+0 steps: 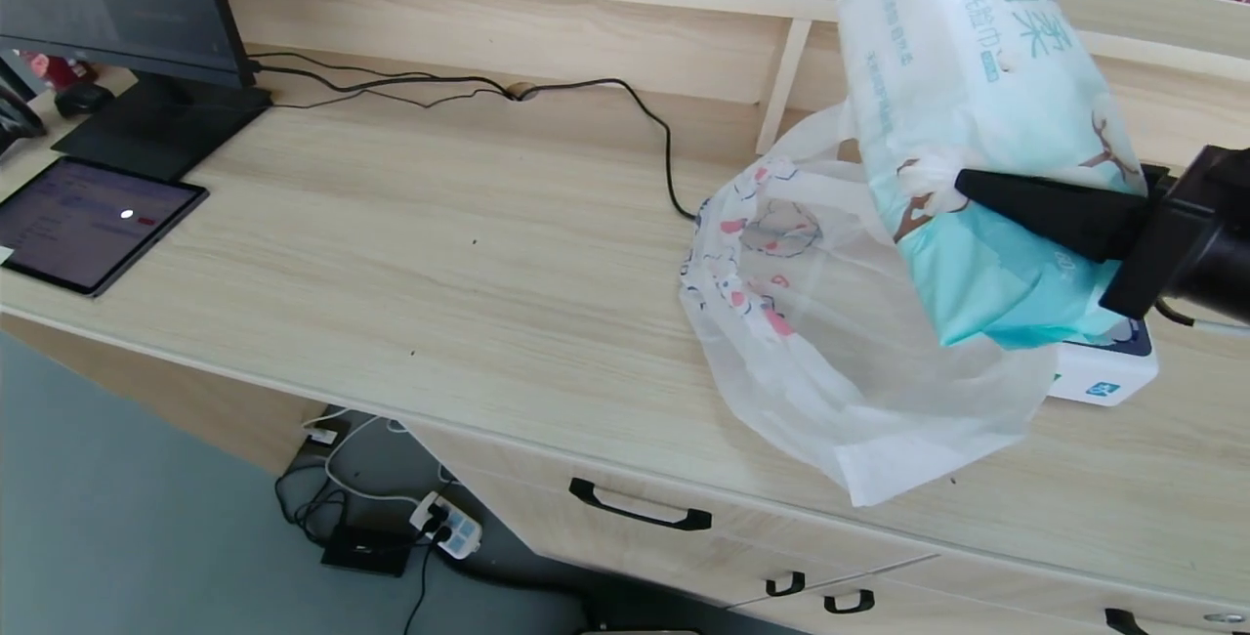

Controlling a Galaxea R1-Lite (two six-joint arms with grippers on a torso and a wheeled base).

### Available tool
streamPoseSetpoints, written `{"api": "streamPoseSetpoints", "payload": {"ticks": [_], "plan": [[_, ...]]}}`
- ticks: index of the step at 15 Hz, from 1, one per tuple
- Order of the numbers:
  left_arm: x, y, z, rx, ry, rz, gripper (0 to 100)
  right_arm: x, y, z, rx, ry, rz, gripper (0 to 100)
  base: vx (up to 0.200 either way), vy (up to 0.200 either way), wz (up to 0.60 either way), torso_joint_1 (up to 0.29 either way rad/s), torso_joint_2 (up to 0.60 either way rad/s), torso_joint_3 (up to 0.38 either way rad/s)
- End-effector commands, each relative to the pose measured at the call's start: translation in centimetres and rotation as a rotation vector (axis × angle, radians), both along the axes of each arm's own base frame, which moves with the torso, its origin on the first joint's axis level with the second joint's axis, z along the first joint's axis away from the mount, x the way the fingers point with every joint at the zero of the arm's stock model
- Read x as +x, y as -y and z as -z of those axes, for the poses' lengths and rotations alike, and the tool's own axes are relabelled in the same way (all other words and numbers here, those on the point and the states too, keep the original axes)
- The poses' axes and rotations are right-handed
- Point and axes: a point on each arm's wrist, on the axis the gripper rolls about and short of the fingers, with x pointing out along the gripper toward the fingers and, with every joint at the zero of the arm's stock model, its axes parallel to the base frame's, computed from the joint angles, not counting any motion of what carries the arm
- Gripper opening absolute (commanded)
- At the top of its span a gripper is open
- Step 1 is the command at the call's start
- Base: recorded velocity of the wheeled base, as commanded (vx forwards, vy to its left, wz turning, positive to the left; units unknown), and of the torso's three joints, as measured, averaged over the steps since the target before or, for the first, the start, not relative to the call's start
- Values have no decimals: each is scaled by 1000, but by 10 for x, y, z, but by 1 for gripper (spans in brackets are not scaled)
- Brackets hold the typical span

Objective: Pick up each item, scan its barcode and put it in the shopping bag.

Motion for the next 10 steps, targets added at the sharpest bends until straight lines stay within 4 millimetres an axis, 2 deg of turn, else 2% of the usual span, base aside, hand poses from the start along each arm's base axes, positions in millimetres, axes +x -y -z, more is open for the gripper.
{"api": "streamPoseSetpoints", "payload": {"ticks": [1,5,10], "plan": [[0,0,0,0,1,-2,100,15,-17,15,13,-93,-15,0,0,0,0,0,0,0],[0,0,0,-2,4,-2,100,30,-40,29,74,-175,-53,0,0,0,0,0,0,0],[0,0,0,-2,4,-2,100,32,-34,58,36,-253,73,0,0,0,0,0,0,0]]}}
